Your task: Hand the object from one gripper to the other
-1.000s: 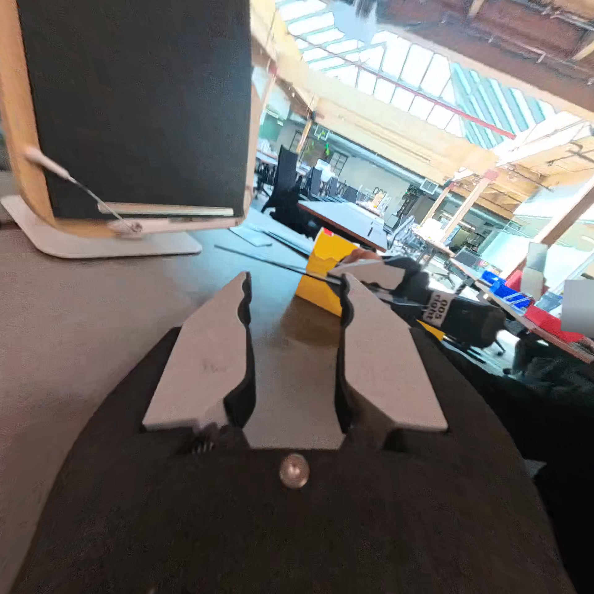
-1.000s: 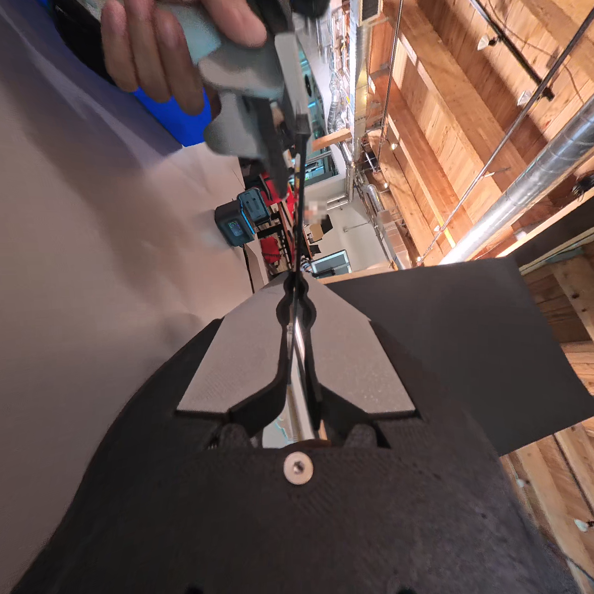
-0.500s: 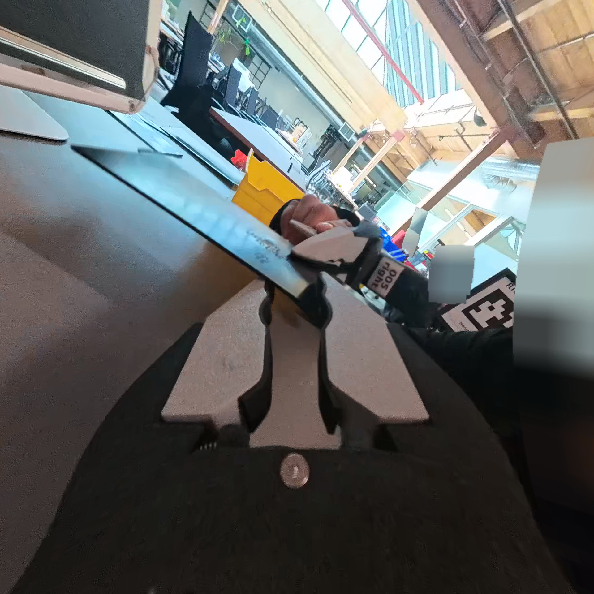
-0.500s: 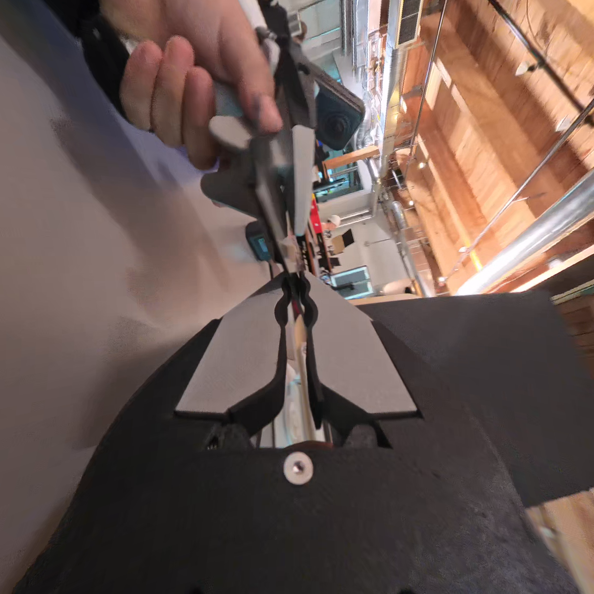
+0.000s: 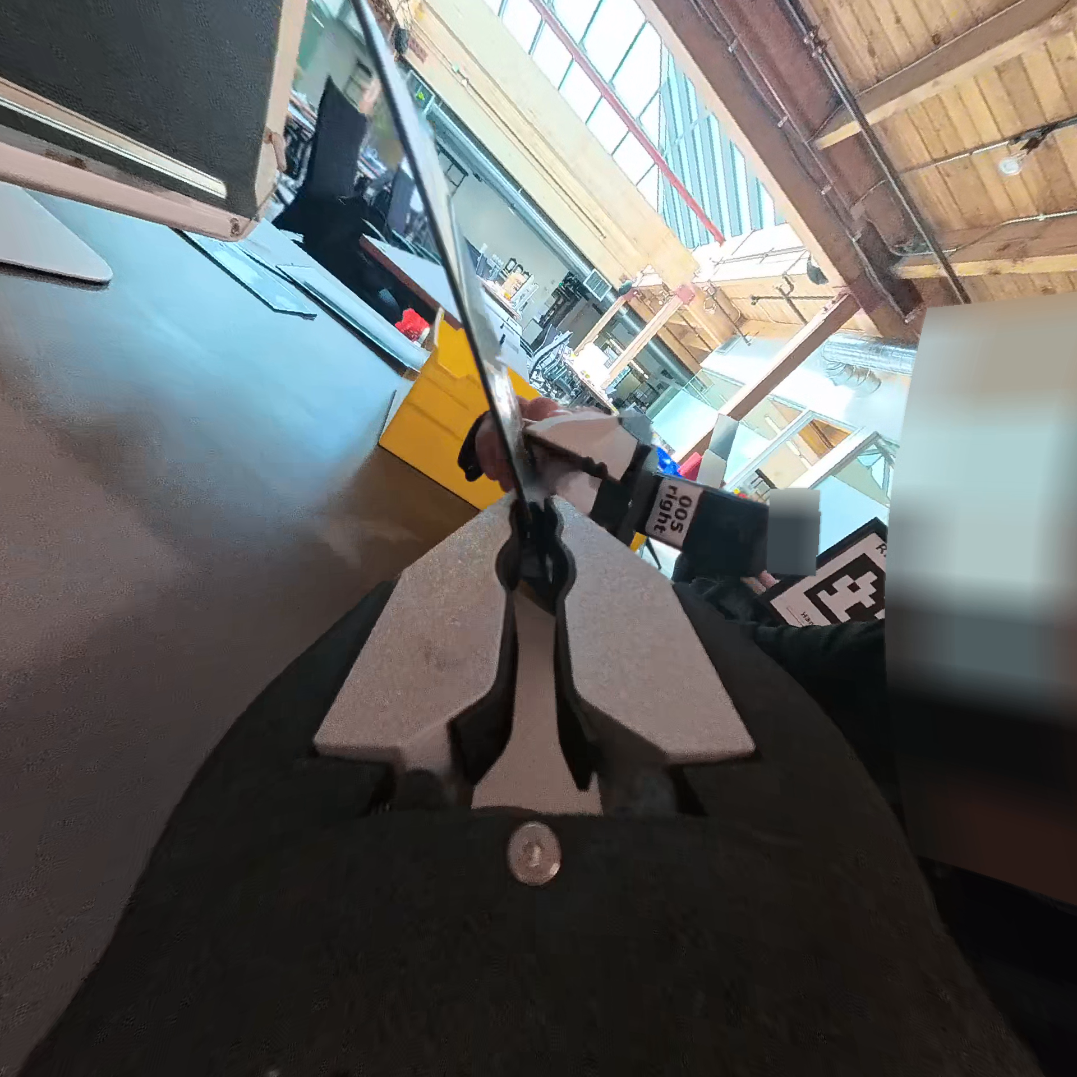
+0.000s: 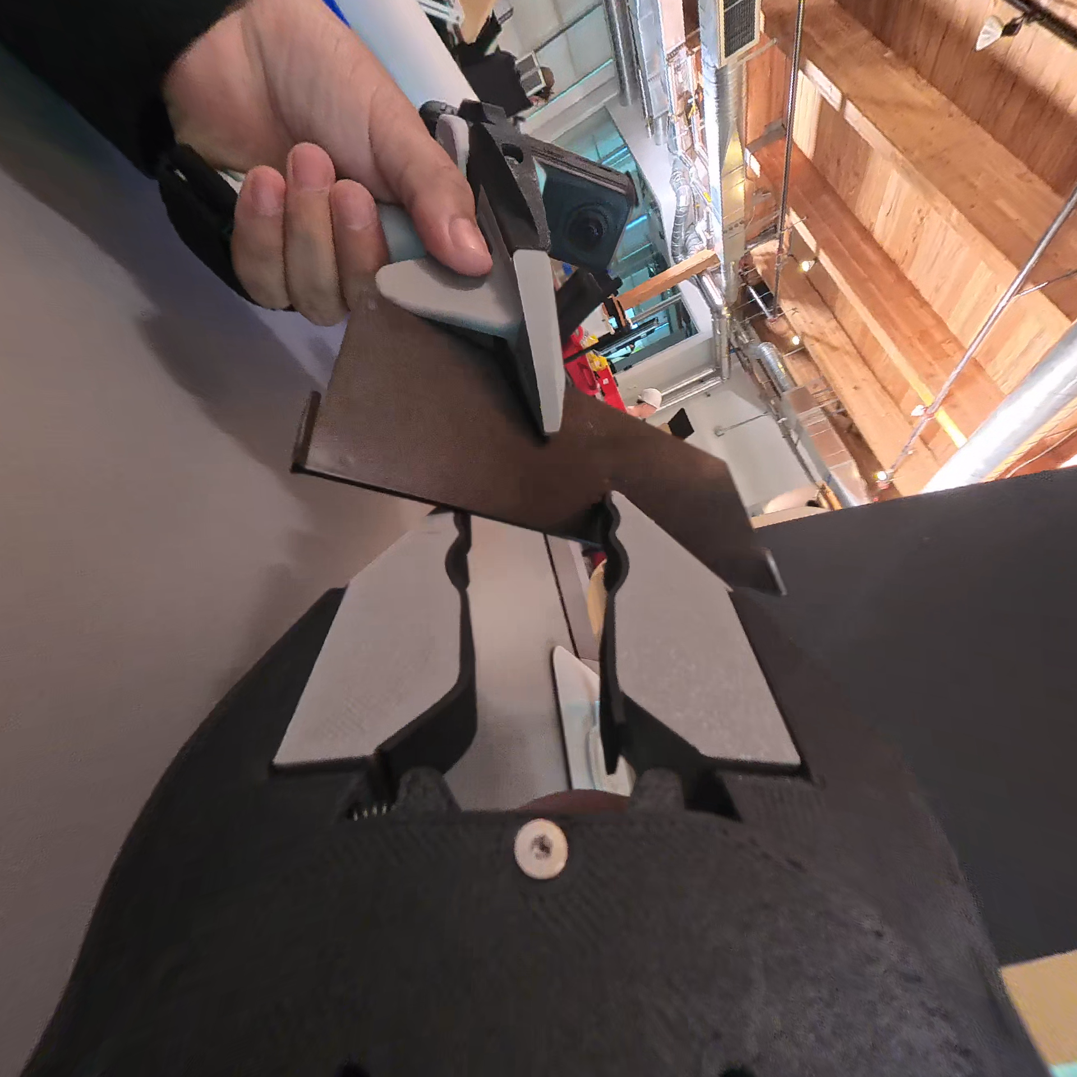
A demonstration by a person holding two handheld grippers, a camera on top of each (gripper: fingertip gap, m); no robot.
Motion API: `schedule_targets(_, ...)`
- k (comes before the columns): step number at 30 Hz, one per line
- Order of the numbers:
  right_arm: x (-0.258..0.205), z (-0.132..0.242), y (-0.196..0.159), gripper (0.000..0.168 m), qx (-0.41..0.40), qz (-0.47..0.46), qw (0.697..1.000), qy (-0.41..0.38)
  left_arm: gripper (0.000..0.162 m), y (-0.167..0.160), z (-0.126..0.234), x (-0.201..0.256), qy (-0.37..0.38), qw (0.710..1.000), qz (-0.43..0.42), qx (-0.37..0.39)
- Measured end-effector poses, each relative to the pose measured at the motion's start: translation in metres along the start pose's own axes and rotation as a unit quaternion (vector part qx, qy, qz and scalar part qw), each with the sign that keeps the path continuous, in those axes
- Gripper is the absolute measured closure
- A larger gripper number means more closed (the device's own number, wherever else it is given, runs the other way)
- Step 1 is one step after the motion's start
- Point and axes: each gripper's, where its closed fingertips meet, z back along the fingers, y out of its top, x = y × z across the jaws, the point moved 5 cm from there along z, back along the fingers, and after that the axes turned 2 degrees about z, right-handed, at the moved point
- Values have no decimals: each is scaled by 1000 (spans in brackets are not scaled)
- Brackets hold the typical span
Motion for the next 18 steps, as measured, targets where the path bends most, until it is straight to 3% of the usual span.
schedule_targets(1, 0, 0, 0, 122, 1, -9, 1000, 4, 160, 1, 1, 0, 1, 1000, -1, 4)
schedule_targets(4, 1, 1, 0, 109, 7, -26, 1000, 5, 161, 7, 7, 1, 2, 1000, -6, 25)
schedule_targets(10, 8, 6, -5, 125, 9, -88, 996, 12, 162, 21, 19, 8, -2, 997, -32, 69)
schedule_targets(13, 16, 8, -5, 124, 26, -191, 981, 30, 162, 27, 22, 16, 15, 993, -88, 82)
schedule_targets(18, 34, 13, -7, 125, 70, -331, 940, 35, 162, 18, 13, 39, 7, 977, -208, 37)
